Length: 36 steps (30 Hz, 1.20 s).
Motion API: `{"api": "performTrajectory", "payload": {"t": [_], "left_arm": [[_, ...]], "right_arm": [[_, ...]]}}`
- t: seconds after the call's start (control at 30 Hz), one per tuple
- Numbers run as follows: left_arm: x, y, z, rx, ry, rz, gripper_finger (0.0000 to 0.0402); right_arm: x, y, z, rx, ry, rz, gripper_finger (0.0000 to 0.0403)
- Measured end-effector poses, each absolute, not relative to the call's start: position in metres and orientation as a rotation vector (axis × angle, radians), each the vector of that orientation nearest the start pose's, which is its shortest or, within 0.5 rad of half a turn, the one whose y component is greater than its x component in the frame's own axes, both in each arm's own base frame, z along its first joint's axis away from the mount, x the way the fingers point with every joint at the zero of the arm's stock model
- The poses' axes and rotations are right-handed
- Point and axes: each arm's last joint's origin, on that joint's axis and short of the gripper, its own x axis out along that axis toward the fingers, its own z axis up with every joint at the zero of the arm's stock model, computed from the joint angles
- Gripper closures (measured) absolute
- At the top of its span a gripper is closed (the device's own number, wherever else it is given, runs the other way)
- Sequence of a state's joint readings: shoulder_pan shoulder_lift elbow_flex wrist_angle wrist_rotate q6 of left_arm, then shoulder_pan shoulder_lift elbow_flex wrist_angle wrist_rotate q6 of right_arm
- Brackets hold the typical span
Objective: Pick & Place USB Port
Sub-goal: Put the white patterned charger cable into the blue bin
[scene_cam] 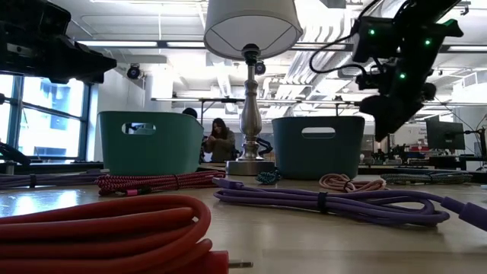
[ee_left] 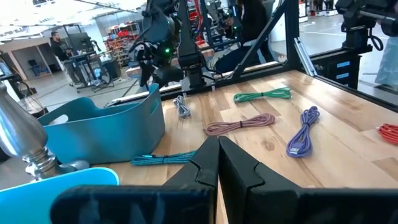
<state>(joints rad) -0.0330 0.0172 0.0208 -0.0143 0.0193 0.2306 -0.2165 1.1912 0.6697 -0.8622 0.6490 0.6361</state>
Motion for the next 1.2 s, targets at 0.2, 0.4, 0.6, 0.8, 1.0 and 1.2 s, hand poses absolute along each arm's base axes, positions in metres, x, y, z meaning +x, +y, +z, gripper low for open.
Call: {"api": "performTrajectory", "payload": {"t": [0.2, 0.4, 0.6, 0.8, 1.0, 1.2], "left_arm": [[0.097, -0.004, 0.168, 0.231, 0.004, -0.054, 0.0396], [0.097, -0.004, 0.168, 0.235, 0.005, -0.053, 0.0396], [0.097, -0.004, 0.168, 0.237, 0.005, -0.052, 0.0396], [0.097, -0.004, 0.168, 0.239, 0.005, -0.051, 0.0396], [0.097, -0.004, 0.168, 0.239, 0.005, -0.051, 0.0396], [0.097, -0.004, 0.168, 0.239, 0.005, -0.051, 0.0396]], "right_arm": [[0.158, -0.05, 0.186, 0.257, 1.261, -1.112, 0.0135], [0.155, -0.042, 0.187, 0.305, 1.366, -0.981, 0.0135], [0.158, -0.032, 0.186, 0.364, 1.474, -0.72, 0.0135], [0.16, -0.025, 0.185, 0.293, 1.52, -0.535, 0.0135], [0.164, -0.021, 0.184, 0.222, 1.523, -0.4, 0.0135], [0.168, -0.022, 0.177, 0.217, 1.574, -0.405, 0.0135]]}}
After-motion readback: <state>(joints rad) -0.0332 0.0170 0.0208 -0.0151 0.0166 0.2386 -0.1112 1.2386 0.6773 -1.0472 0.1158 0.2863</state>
